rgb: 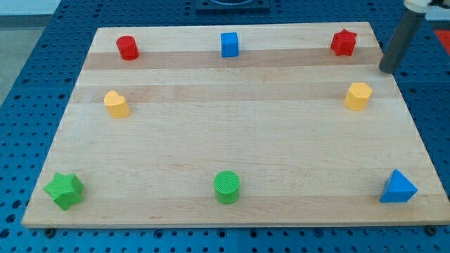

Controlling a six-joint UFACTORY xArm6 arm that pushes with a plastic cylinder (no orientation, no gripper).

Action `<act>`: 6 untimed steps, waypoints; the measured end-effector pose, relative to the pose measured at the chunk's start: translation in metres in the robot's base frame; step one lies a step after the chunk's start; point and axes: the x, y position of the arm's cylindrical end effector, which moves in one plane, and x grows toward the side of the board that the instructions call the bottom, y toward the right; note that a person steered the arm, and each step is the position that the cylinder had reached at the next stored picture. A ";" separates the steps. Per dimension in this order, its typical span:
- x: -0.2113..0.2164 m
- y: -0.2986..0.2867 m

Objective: Move your arm towards the hexagon

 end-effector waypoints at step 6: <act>0.061 -0.052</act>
